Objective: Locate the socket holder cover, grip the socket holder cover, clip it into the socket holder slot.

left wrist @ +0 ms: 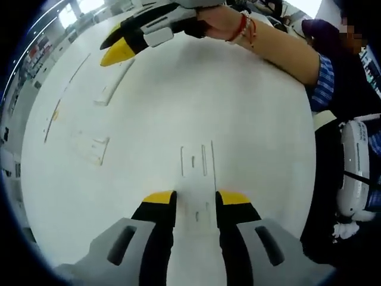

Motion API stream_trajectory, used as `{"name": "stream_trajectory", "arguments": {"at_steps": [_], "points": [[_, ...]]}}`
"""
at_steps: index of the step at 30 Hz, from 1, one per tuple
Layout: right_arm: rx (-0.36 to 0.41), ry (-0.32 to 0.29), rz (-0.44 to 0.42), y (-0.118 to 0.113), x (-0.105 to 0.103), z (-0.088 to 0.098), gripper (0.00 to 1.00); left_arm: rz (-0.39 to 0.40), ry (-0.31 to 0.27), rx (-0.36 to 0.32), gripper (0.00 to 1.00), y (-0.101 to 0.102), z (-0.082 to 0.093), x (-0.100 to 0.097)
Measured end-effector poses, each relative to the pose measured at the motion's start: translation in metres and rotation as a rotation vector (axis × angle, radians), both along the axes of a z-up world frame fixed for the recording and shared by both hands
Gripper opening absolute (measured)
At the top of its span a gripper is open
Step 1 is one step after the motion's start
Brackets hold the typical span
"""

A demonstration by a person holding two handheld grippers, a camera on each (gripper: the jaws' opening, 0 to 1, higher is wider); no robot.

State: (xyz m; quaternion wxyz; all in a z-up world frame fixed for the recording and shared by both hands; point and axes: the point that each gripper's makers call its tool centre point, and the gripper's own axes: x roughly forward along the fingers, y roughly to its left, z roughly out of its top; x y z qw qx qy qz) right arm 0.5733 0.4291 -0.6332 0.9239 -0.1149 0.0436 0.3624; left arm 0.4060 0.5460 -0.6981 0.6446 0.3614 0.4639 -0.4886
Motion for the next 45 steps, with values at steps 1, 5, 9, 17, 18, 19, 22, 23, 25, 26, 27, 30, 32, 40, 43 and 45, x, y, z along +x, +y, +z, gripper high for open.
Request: {"name": "stream_trajectory", "arguments": {"at_steps": [1,5,9,17,18,19,22,23,25,26,27,30,32,40,43,45], "points": [[-0.002,0.000,0.001,0.000,0.000,0.000,0.30,0.009,0.002,0.005,0.28,0.000,0.000,0.000],[-0.006,0.004,0.005,0.001,-0.002,-0.002,0.30,0.033,0.012,0.027,0.27,-0.002,0.002,0.000],[-0.009,0.008,0.007,0.001,-0.001,-0.002,0.30,0.056,0.041,0.053,0.27,-0.003,0.002,-0.003],[-0.021,0.012,0.014,0.001,0.000,-0.003,0.29,0.132,0.077,0.057,0.27,-0.004,0.008,0.000],[-0.022,0.013,0.015,0.001,0.000,-0.003,0.29,0.144,0.081,0.054,0.27,-0.004,0.010,0.001],[-0.023,0.014,0.015,0.002,0.000,-0.004,0.29,0.157,0.084,0.050,0.27,-0.004,0.012,0.002],[-0.028,0.016,0.015,0.002,0.001,-0.004,0.29,0.178,0.091,0.042,0.27,-0.004,0.015,0.007],[-0.029,0.016,0.014,0.001,0.001,-0.005,0.29,0.182,0.085,0.038,0.27,-0.005,0.016,0.010],[-0.032,0.017,0.013,0.001,0.002,-0.005,0.29,0.199,0.076,0.049,0.27,-0.001,0.015,0.015],[-0.033,0.018,0.012,0.001,0.002,-0.005,0.29,0.206,0.068,0.048,0.27,-0.001,0.015,0.017],[-0.033,0.017,0.012,0.001,0.003,-0.005,0.29,0.232,0.060,0.053,0.27,0.002,0.015,0.023],[-0.037,0.016,0.013,0.001,0.003,-0.006,0.29,0.293,0.051,0.050,0.27,0.006,0.014,0.036],[-0.040,0.017,0.012,0.001,0.004,-0.007,0.29,0.325,0.049,0.057,0.27,0.010,0.014,0.043],[-0.042,0.028,0.001,-0.001,0.005,-0.014,0.28,0.451,0.046,0.051,0.27,0.010,0.022,0.062],[-0.040,0.036,-0.011,-0.005,0.006,-0.017,0.28,0.497,0.058,0.068,0.27,0.009,0.021,0.063],[-0.038,0.041,-0.018,-0.008,0.006,-0.018,0.28,0.534,0.052,0.081,0.27,0.009,0.020,0.066]]}}
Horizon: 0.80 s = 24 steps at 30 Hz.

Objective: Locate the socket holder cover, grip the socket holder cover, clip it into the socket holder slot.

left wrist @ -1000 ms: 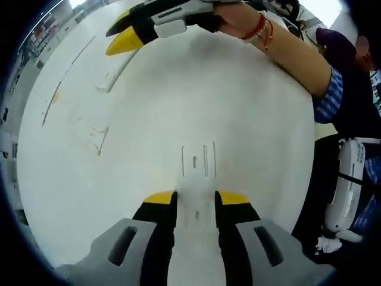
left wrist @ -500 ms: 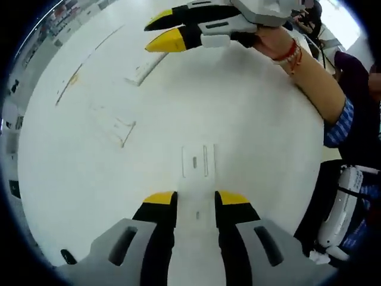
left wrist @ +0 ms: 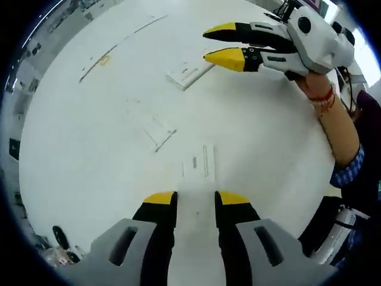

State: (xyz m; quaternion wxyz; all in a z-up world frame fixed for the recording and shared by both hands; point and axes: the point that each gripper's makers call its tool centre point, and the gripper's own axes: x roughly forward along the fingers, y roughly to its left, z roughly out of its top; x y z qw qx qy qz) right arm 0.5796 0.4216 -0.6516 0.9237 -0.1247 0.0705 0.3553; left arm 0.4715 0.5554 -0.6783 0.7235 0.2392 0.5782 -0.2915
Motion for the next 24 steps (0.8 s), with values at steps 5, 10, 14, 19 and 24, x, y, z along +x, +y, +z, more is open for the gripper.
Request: {"name": "stream_trajectory", "arguments": {"at_steps": [5,10,14,19,24], "points": [[0.002,0.009,-0.025,-0.008,0.002,-0.003,0.28,0.060,0.027,0.019,0.27,0.000,-0.009,0.000],[0.016,0.015,-0.038,-0.012,0.002,-0.002,0.28,0.125,0.046,0.019,0.27,0.008,-0.011,0.005],[0.018,0.013,-0.038,-0.012,0.003,-0.001,0.28,0.154,0.044,0.027,0.27,0.012,-0.013,0.010],[0.021,0.010,-0.039,-0.013,0.004,0.002,0.28,0.171,0.060,0.008,0.27,0.008,-0.014,0.008],[0.027,0.011,-0.043,-0.013,0.005,0.003,0.28,0.193,0.058,0.007,0.27,0.008,-0.014,0.008]]}}
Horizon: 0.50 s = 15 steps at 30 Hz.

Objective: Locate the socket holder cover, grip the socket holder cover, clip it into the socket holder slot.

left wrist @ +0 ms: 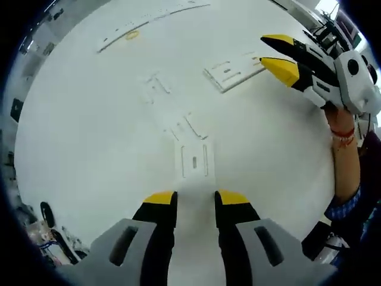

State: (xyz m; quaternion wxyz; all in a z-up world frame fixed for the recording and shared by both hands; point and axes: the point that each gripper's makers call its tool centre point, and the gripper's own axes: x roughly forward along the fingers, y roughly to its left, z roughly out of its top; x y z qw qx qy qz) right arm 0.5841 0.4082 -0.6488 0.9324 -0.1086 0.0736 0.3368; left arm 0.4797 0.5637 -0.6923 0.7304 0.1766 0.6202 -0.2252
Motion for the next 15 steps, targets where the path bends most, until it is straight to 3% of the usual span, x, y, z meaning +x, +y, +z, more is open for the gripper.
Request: {"name": "stream_trajectory", "arguments": {"at_steps": [15], "points": [[-0.011,-0.006,0.004,0.0019,0.0000,0.0015,0.28,0.010,0.020,0.013,0.26,-0.0016,-0.0055,-0.0074]]}}
